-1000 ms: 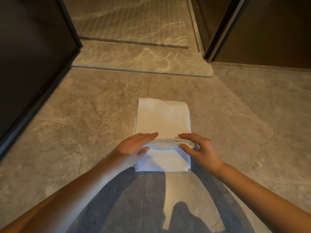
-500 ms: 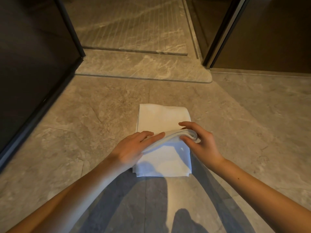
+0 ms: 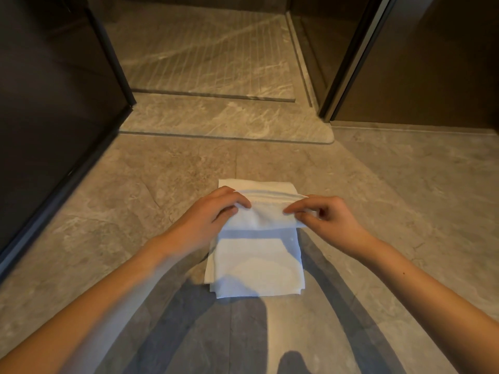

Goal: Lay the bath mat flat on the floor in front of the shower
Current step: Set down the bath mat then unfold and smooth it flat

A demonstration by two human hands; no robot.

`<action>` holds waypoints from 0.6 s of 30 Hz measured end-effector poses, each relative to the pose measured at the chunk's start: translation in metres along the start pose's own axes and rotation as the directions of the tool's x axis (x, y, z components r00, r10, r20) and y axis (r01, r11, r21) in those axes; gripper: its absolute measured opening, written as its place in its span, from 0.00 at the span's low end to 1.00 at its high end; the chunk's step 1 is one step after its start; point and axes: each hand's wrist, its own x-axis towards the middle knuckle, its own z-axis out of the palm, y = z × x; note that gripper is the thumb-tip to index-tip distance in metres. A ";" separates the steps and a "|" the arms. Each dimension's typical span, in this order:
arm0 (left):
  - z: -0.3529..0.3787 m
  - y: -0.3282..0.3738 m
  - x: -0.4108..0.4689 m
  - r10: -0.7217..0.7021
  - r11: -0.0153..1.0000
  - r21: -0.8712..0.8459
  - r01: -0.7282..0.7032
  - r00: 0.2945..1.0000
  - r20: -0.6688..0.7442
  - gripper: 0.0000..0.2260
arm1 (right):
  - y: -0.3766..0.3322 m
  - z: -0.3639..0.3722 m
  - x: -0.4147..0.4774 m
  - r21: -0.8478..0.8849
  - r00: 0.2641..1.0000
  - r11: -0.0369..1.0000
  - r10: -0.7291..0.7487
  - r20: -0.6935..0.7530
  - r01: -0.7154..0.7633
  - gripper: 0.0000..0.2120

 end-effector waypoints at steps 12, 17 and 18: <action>-0.030 0.007 -0.004 -0.272 0.863 -0.303 0.405 0.877 0.397 0.15 | -0.014 -0.033 0.003 0.102 0.867 0.940 0.254 0.429 -0.325 0.14; -0.039 0.006 -0.008 -0.267 0.769 -0.412 0.489 0.831 0.488 0.19 | -0.010 -0.038 0.006 0.293 0.789 0.826 0.263 0.555 -0.481 0.17; -0.039 0.004 -0.006 -0.279 0.770 -0.412 0.488 0.838 0.470 0.19 | -0.009 -0.036 0.008 0.303 0.803 0.825 0.268 0.532 -0.477 0.17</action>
